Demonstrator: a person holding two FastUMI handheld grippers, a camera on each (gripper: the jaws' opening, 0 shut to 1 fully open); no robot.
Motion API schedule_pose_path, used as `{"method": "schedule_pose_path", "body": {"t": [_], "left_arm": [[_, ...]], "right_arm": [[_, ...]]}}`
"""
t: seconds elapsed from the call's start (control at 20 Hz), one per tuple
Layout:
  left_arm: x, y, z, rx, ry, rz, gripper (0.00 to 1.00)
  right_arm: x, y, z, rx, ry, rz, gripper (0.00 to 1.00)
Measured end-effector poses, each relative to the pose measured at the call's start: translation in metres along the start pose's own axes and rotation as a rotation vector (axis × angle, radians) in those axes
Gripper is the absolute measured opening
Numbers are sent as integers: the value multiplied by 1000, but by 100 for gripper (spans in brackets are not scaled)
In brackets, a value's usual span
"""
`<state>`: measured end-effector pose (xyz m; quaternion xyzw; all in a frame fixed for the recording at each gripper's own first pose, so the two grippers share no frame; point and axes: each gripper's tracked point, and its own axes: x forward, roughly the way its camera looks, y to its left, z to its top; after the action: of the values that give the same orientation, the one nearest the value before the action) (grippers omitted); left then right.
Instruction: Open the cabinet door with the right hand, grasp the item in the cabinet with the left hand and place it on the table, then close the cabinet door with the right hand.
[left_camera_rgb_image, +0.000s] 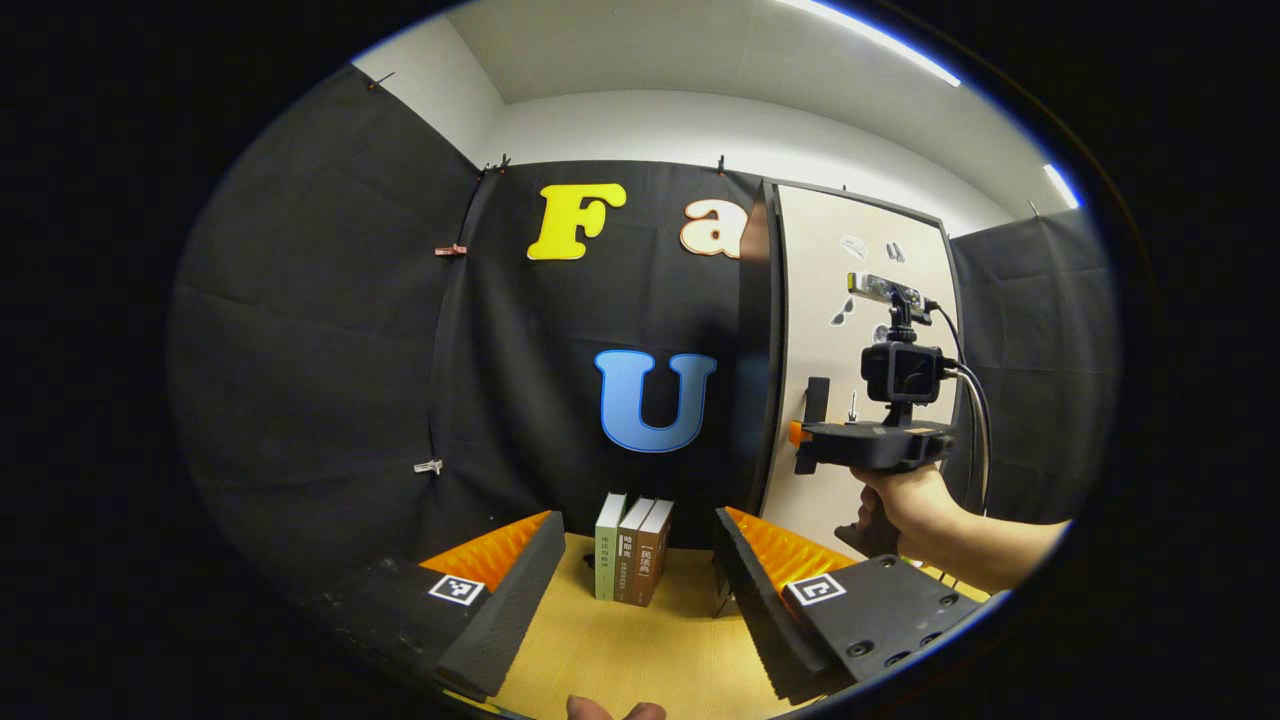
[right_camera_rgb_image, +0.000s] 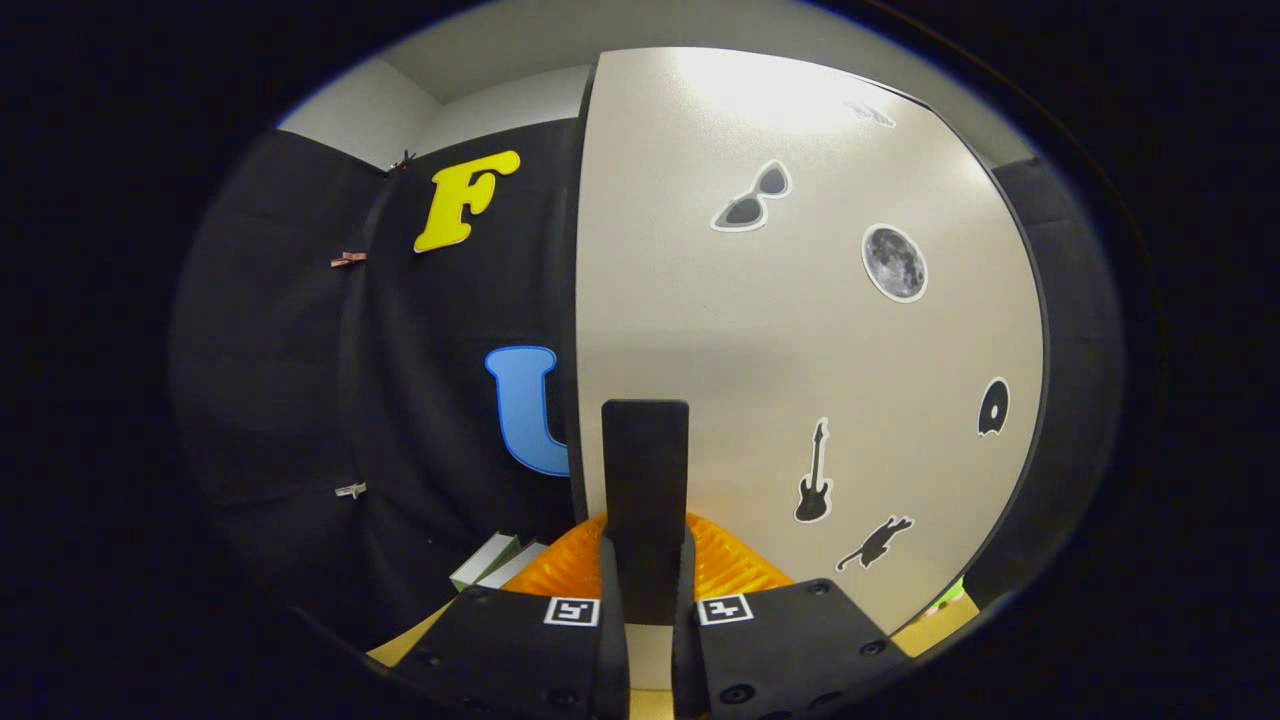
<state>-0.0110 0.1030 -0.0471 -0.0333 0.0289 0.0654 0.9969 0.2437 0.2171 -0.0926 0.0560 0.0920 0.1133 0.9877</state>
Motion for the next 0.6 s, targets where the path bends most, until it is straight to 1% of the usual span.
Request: {"method": "schedule_pose_path", "body": {"t": [0.15, 0.3, 0.6], "left_arm": [[-11, -6, 4, 13, -11, 1, 94], [-19, -15, 8, 17, -18, 0, 94], [-29, -36, 13, 35, -31, -16, 94]], "right_arm": [[-28, 6, 5, 10, 1, 46, 20], [-45, 7, 6, 13, 0, 89, 20], [-76, -1, 9, 28, 9, 138, 20]]}}
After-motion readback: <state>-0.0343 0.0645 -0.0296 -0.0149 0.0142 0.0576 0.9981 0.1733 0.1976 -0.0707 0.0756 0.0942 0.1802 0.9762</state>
